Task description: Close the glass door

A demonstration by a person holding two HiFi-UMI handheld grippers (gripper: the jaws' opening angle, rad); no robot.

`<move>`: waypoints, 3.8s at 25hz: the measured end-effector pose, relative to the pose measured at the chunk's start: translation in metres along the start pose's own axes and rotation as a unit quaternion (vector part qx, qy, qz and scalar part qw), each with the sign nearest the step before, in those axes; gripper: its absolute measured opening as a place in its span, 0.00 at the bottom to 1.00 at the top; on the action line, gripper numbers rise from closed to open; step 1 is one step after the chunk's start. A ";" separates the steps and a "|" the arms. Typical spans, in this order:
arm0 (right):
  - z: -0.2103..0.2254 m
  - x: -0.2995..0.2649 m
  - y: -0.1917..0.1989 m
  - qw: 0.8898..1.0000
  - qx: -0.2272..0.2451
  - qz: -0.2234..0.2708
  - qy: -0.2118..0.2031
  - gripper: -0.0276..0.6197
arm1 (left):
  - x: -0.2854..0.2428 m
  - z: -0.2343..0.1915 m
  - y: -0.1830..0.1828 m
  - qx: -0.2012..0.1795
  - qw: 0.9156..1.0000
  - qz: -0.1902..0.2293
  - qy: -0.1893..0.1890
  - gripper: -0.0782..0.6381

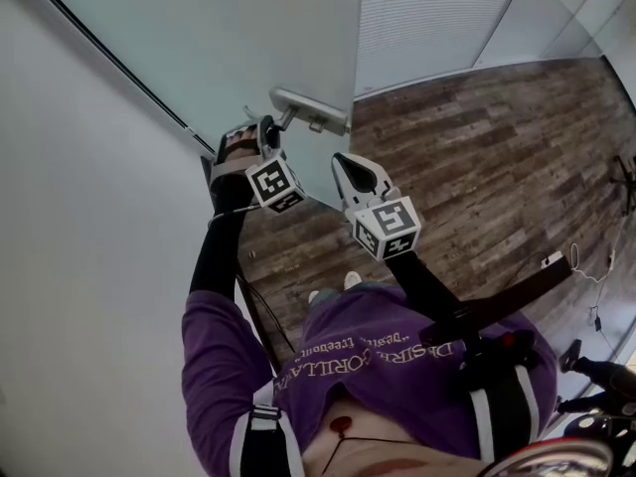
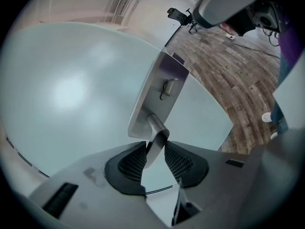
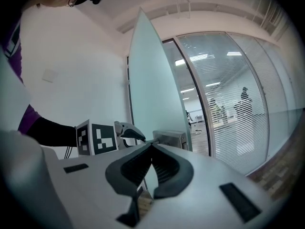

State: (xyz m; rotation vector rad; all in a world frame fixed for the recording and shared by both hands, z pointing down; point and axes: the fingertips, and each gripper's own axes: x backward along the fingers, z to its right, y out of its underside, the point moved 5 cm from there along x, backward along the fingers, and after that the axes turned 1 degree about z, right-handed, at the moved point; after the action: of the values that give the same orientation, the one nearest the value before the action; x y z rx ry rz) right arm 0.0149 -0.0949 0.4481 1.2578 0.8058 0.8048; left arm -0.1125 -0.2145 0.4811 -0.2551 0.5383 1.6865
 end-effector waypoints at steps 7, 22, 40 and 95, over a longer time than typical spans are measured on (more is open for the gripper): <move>0.026 0.002 0.004 1.000 -0.014 -0.004 0.010 0.03 | -0.020 -0.011 -0.020 0.000 1.000 -0.018 -0.011 0.28; 0.060 -0.041 -0.011 0.998 -0.022 0.005 0.059 0.03 | -0.074 -0.035 -0.045 -0.022 1.000 -0.008 0.006 0.27; 0.095 -0.083 -0.027 0.992 -0.021 0.014 0.125 0.03 | -0.133 -0.070 -0.087 -0.019 0.999 0.013 0.031 0.26; 0.253 -0.110 -0.044 0.991 -0.030 0.022 0.128 0.03 | -0.261 -0.124 -0.127 0.036 0.997 -0.051 0.044 0.26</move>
State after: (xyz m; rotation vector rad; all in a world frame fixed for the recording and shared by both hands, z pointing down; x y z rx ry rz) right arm 0.1837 -0.3177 0.4452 1.1362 0.9534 1.0336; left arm 0.0444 -0.4883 0.4671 -0.3011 0.6387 1.5587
